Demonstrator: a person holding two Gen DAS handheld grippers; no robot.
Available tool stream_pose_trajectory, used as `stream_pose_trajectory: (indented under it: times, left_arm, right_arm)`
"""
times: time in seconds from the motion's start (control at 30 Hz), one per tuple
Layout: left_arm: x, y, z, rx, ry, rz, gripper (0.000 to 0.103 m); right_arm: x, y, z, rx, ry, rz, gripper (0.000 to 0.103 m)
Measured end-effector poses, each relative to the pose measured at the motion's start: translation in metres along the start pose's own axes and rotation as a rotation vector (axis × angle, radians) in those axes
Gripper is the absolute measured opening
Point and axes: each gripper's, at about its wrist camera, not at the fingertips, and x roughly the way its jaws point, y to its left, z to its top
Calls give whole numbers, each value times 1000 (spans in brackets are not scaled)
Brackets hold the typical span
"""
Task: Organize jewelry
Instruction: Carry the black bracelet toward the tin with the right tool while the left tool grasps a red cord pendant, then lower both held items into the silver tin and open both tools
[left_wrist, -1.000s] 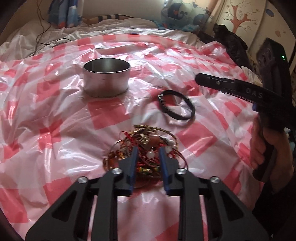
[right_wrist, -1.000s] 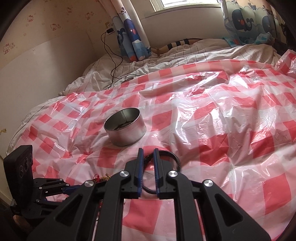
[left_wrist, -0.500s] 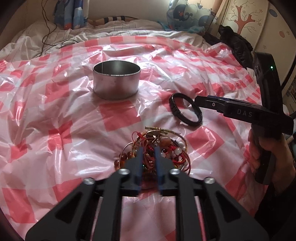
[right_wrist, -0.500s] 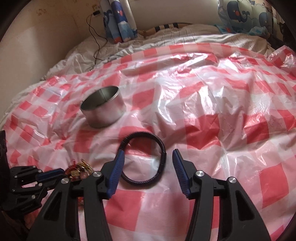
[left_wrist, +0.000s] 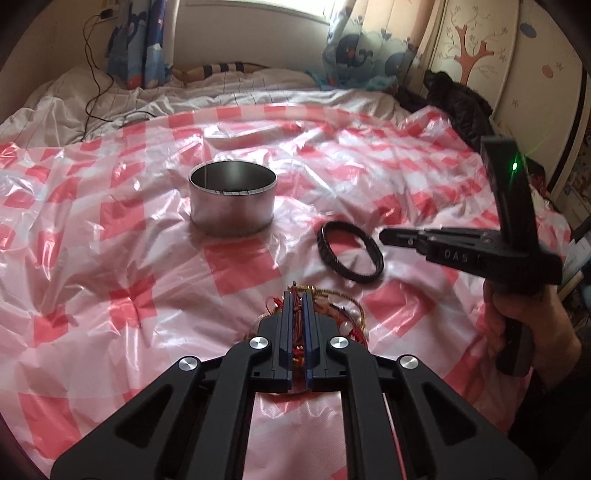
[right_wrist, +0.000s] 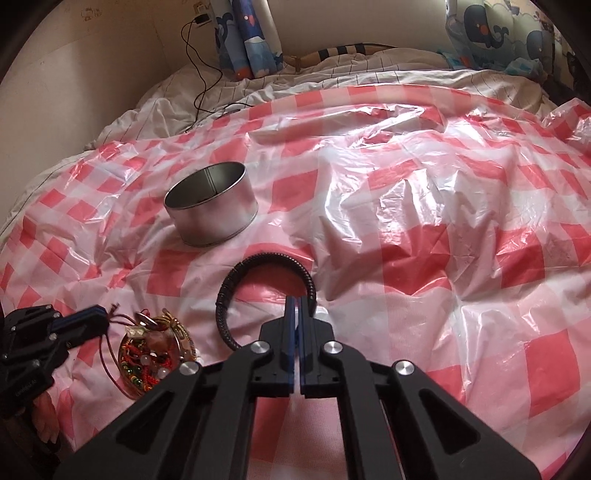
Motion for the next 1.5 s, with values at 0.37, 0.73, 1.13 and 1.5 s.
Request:
stream_pose_trajectory:
  times: [0.37,0.73,1.13,1.5]
  left_arm:
    - [-8,6,4,-22,-34,-16,4]
    - [-25,13,25,-47,-101,-54,4]
    - [-14,39,109,-63,-196,-56,4]
    - [49,67,133,-146,-142,-72,4]
  right_arm:
    - [23,3,-5,-7,68,-27,30]
    - [-12,3,7,36,-98,75,9]
    - [-1,39,76,-141,-181,37,9]
    - [48,53,102,-252,-151,-79,9]
